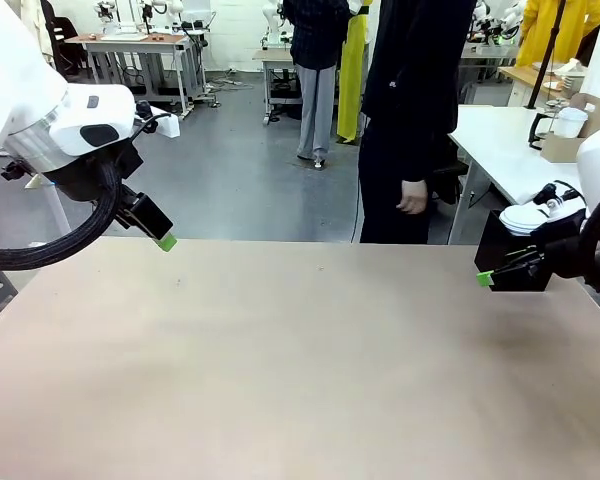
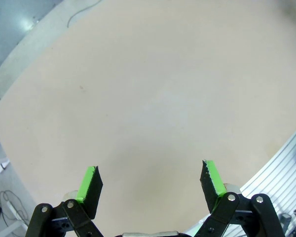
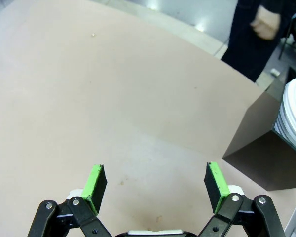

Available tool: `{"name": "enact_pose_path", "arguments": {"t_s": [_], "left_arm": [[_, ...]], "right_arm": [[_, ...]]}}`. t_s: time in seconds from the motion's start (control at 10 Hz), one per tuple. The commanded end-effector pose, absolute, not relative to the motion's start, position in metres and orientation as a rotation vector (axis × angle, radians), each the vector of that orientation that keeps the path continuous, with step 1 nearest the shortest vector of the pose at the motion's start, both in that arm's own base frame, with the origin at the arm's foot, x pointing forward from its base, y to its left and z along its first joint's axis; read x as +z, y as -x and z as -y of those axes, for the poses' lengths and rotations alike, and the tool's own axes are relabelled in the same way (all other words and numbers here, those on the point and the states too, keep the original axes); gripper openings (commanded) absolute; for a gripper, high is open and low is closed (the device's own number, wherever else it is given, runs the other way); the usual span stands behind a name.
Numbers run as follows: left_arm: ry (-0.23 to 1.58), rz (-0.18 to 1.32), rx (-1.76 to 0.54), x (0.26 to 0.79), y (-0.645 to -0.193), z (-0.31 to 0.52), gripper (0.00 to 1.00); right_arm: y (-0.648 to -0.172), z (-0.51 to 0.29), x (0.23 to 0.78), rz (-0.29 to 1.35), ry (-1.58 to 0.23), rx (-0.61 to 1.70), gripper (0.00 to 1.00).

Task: Pour a drink into a cup and package it in a carrier.
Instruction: Insert the held 600 ml Paper Cup into the Cup Carrier.

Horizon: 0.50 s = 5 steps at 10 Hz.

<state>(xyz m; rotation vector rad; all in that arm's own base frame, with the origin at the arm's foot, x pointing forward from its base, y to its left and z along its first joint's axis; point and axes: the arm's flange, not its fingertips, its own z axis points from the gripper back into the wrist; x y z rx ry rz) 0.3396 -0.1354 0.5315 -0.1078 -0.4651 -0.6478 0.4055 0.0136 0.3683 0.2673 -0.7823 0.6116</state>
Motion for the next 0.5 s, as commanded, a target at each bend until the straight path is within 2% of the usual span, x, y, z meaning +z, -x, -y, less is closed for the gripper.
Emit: {"name": "enact_pose_path", "arguments": {"t_s": [0.0, 0.4], "left_arm": [[0.097, 0.462, -0.654, 0.5325, -0.3392, 0.1337, 1.00], [0.097, 0.462, -0.654, 0.5325, -0.3392, 0.1337, 1.00]], "right_arm": [[-0.4051, -0.0120, 0.3676, 0.784, -0.256, 0.591, 1.00], [-0.4051, -0.0120, 0.3676, 0.784, -0.256, 0.591, 1.00]]}}
